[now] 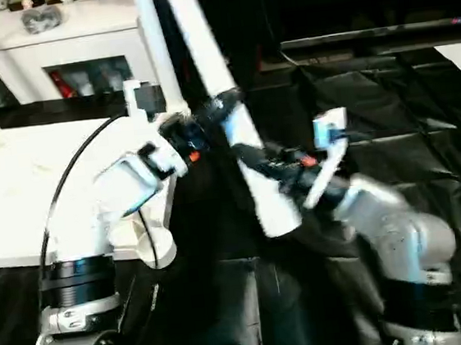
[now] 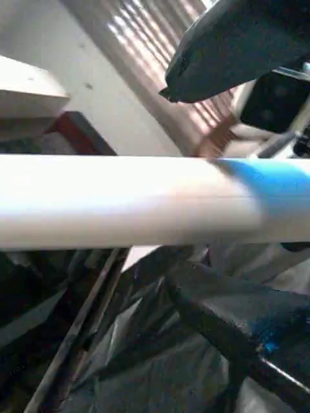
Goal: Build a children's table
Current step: Pick table leg
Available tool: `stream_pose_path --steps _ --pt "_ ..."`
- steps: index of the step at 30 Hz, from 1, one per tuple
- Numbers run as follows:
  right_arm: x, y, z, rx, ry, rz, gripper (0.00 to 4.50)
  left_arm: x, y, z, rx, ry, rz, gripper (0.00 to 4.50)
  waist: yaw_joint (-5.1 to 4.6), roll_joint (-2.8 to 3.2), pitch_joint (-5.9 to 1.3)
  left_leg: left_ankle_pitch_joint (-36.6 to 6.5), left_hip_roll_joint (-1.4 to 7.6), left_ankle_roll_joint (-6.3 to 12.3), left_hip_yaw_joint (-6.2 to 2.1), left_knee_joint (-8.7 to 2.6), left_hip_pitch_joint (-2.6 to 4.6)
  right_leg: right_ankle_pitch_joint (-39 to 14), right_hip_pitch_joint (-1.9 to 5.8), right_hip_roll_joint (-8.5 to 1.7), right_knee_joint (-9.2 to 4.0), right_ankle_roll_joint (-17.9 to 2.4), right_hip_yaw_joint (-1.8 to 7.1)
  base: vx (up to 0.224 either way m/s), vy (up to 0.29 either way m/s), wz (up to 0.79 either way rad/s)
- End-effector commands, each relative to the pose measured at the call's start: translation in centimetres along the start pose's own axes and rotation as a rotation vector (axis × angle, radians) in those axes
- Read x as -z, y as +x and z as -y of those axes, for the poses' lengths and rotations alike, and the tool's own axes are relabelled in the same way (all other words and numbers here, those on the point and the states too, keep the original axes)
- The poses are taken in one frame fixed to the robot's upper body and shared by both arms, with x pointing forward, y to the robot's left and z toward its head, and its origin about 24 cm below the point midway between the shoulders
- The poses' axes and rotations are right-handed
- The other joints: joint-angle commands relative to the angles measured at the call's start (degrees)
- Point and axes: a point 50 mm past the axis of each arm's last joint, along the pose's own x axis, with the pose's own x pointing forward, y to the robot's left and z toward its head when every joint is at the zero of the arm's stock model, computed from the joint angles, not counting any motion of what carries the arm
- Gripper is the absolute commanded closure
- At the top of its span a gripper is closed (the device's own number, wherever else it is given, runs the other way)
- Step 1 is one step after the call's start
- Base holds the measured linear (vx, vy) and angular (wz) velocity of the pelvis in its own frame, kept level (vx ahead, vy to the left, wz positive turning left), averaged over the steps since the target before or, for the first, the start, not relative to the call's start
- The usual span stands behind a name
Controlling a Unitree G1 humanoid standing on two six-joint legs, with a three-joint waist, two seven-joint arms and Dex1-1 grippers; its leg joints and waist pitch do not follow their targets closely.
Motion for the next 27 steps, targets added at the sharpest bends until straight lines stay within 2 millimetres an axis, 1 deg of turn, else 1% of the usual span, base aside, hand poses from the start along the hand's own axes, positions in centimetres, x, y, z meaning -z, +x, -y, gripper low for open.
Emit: stream_pose_path --steps 1,2,3,4,5,6,7,8,9,10,11,12,13,14,15,16,17,18,19,20,21,22,23,24,25,26,27 --pt "-0.5 0.5 -0.7 -0.015 -0.044 0.003 2.68 0.1 0.8 1.4 0.061 -0.036 0.017 0.00 0.06 -1.95 -4.08 -3.94 3.13 2.43 -1.76 -4.14 1.50 -6.48 2.14 -3.88 -5.04 -10.67 2.05 0.000 0.000 0.00" --pt "-0.6 0.7 -0.7 -0.004 -0.058 -0.003 2.68 0.1 0.6 1.4 0.068 -0.048 0.025 0.00 0.07 -2.49 -4.07 -3.59 3.24 2.24 -1.73 -4.26 1.47 -5.44 2.22 -3.90 -4.90 -10.56 2.09 0.000 0.000 0.00" --pt "-0.6 0.8 -0.7 -0.006 -0.069 -0.009 2.68 0.1 0.5 1.3 0.051 -0.033 0.025 0.00 0.07 -2.84 -4.00 -3.55 3.30 2.24 -1.70 -4.37 1.48 -5.28 2.20 -3.88 -5.00 -10.53 2.08 0.000 0.000 0.00" --pt "-0.6 0.8 -0.7 -0.006 -0.069 -0.009 2.68 0.1 0.5 1.3 0.051 -0.033 0.025 0.00 0.17 -2.53 -4.05 -3.54 3.37 2.18 -1.76 -4.36 1.49 -5.02 2.17 -3.92 -4.86 -10.55 2.09 0.000 0.000 0.00" --pt "-0.7 0.9 -0.8 -0.008 -0.077 -0.014 2.68 0.1 0.5 1.2 0.037 -0.019 0.023 0.00 0.06 -2.51 -3.95 -3.82 3.36 2.15 -1.69 -4.37 1.60 -4.52 2.03 -3.81 -4.97 -10.50 2.11 0.000 0.000 0.00" --pt "-0.8 1.2 -0.9 -0.010 -0.107 -0.025 2.68 0.1 0.5 1.0 0.003 -0.017 0.028 0.00 0.01 -3.17 -3.95 -3.71 3.36 2.21 -1.59 -4.36 1.65 -3.86 2.17 -3.79 -5.00 -10.39 2.16 0.000 0.000 0.00" --pt "-0.9 1.5 -1.2 -0.010 -0.138 -0.037 2.68 0.0 0.5 0.7 -0.037 -0.017 0.028 0.00 0.14 -3.02 -3.97 -3.39 3.38 2.15 -1.69 -4.34 1.60 -3.45 2.27 -3.93 -4.84 -10.42 2.16 0.000 0.000 0.00" --pt "-0.9 1.7 -1.2 -0.007 -0.151 -0.044 2.68 0.0 0.5 0.6 -0.052 -0.022 0.031 0.19 0.12 -3.11 -3.96 -2.85 3.34 2.18 -1.70 -4.29 1.50 -2.63 2.33 -3.91 -4.74 -10.25 2.18 0.000 0.000 0.00" --pt "-0.8 2.7 -1.7 0.006 -0.211 -0.067 2.68 -0.4 0.5 -0.1 -0.129 -0.045 0.044 0.30 -0.03 -3.46 -3.93 -2.67 3.27 2.04 -1.67 -4.24 1.47 -2.32 2.30 -3.85 -4.72 -10.13 2.16 0.000 0.000 0.00" --pt "-0.8 3.4 -2.0 0.010 -0.245 -0.076 2.68 -0.6 0.6 -0.4 -0.161 -0.053 0.055 0.37 -0.07 -3.59 -3.88 -2.75 3.19 1.88 -1.58 -4.25 1.41 -2.39 2.39 -3.86 -4.72 -10.01 2.16 0.000 0.000 0.00" --pt "-0.8 3.8 -2.2 0.013 -0.266 -0.080 2.68 -0.8 0.6 -0.6 -0.178 -0.058 0.063 0.37 -0.18 -3.55 -3.81 -3.22 3.08 1.50 -1.60 -4.30 1.45 -3.52 2.31 -3.82 -4.90 -9.44 2.17 0.000 0.000 0.00" --pt "-0.7 4.3 -2.4 0.015 -0.288 -0.086 2.68 -0.9 0.6 -0.8 -0.200 -0.058 0.068 0.37 -0.29 -3.63 -3.81 -3.66 3.09 1.19 -1.57 -4.33 1.52 -4.23 2.31 -3.85 -4.95 -9.10 2.26 0.000 0.000 0.00" --pt "-0.7 4.6 -2.6 0.017 -0.303 -0.089 2.68 -1.1 0.6 -0.9 -0.215 -0.059 0.071 0.43 -0.25 -3.64 -3.84 -3.63 3.11 1.14 -1.57 -4.34 1.57 -4.24 2.30 -3.86 -4.94 -9.01 2.28 0.000 0.000 0.00" --pt "-0.6 5.0 -2.7 0.027 -0.323 -0.093 2.68 -1.2 0.6 -1.1 -0.238 -0.052 0.079 0.65 -0.17 -3.56 -3.88 -3.39 3.28 0.94 -1.58 -4.39 1.76 -3.51 2.17 -3.78 -4.86 -9.07 2.33 0.000 0.000 0.00" --pt "-0.6 5.4 -2.7 0.043 -0.340 -0.095 2.68 -1.3 0.6 -1.3 -0.265 -0.043 0.090 0.77 -0.17 -3.70 -3.83 -2.80 3.30 0.71 -1.64 -4.44 1.65 -1.85 2.19 -3.70 -4.76 -9.11 2.32 0.000 0.000 0.00" --pt "-0.6 5.7 -2.7 0.061 -0.373 -0.105 2.68 -1.5 0.5 -1.6 -0.296 -0.027 0.103 0.80 -0.17 -3.69 -3.86 -2.60 3.29 0.66 -1.67 -4.43 1.69 -1.00 2.22 -3.65 -4.65 -9.23 2.29 0.000 0.000 0.00" --pt "-0.5 6.3 -2.7 0.095 -0.417 -0.112 2.68 -1.8 0.4 -1.8 -0.345 0.023 0.113 0.75 -0.18 -3.90 -3.91 -2.27 3.35 0.50 -1.66 -4.44 1.80 0.40 2.29 -3.57 -4.48 -9.32 2.25 0.000 0.000 0.00" --pt "-0.5 6.4 -2.7 0.098 -0.421 -0.112 2.68 -1.9 0.4 -1.9 -0.354 0.030 0.119 0.78 -0.14 -3.83 -3.87 -2.02 3.39 0.42 -1.68 -4.45 1.81 1.26 2.17 -3.56 -4.34 -9.45 2.28 0.000 0.000 0.00" --pt "-0.4 6.7 -2.8 0.107 -0.438 -0.114 2.68 -2.2 0.4 -2.0 -0.391 0.061 0.142 0.78 -0.10 -3.86 -3.89 -2.50 3.42 0.18 -1.66 -4.49 1.85 1.54 2.27 -3.69 -4.35 -9.36 2.32 0.000 0.000 0.00" --pt "-0.3 6.9 -2.9 0.108 -0.447 -0.117 2.68 -2.3 0.4 -2.0 -0.405 0.074 0.150 1.18 -0.16 -4.06 -3.93 -2.70 3.47 0.01 -1.75 -4.56 1.85 2.26 2.41 -3.71 -4.22 -9.29 2.30 0.000 0.000 0.00" --pt "-0.2 7.0 -3.0 0.109 -0.454 -0.121 2.68 -2.4 0.3 -2.0 -0.413 0.082 0.157 1.18 -0.16 -4.06 -3.93 -2.70 3.47 0.01 -1.75 -4.56 1.85 2.26 2.41 -3.71 -4.22 -9.29 2.30 0.000 0.000 0.00" --pt "0.1 7.3 -3.1 0.116 -0.475 -0.131 2.68 -2.7 0.4 -2.1 -0.439 0.090 0.178 1.21 -0.27 -4.52 -3.93 -2.68 3.48 -0.02 -1.69 -4.58 1.86 3.26 2.47 -3.67 -4.18 -9.38 2.30 0.000 0.000 0.00" --pt "0.4 7.6 -3.3 0.121 -0.487 -0.140 2.68 -3.1 0.4 -2.1 -0.465 0.088 0.209 1.20 -0.28 -4.37 -3.89 -3.02 3.42 -0.40 -1.72 -4.60 1.81 3.39 2.47 -3.67 -4.18 -9.42 2.29 0.000 0.000 0.00" --pt "0.6 7.7 -3.3 0.122 -0.490 -0.141 2.68 -3.2 0.4 -2.2 -0.472 0.086 0.218 1.20 -0.34 -4.62 -3.89 -3.47 3.39 -0.56 -1.68 -4.62 1.88 3.41 2.54 -3.74 -4.11 -9.61 2.34 0.000 0.000 0.00" --pt "0.7 7.8 -3.4 0.119 -0.495 -0.145 2.68 -3.3 0.4 -2.1 -0.470 0.083 0.225 1.29 -0.40 -4.91 -3.87 -3.49 3.38 -0.53 -1.65 -4.65 1.86 3.35 2.58 -3.73 -4.19 -9.56 2.35 0.000 0.000 0.00" --pt "0.8 7.9 -3.5 0.118 -0.501 -0.149 2.68 -3.3 0.4 -2.1 -0.462 0.076 0.230 1.52 -0.36 -4.98 -3.80 -3.72 3.35 -0.47 -1.55 -4.62 1.91 3.01 2.52 -3.78 -4.23 -9.57 2.41 0.000 0.000 0.00" --pt "0.9 8.0 -3.6 0.118 -0.506 -0.151 2.68 -3.3 0.4 -2.0 -0.456 0.074 0.235 1.61 -0.31 -4.90 -3.79 -3.83 3.37 -0.51 -1.58 -4.61 1.92 2.72 2.51 -3.82 -4.18 -9.63 2.42 0.000 0.000 0.00"
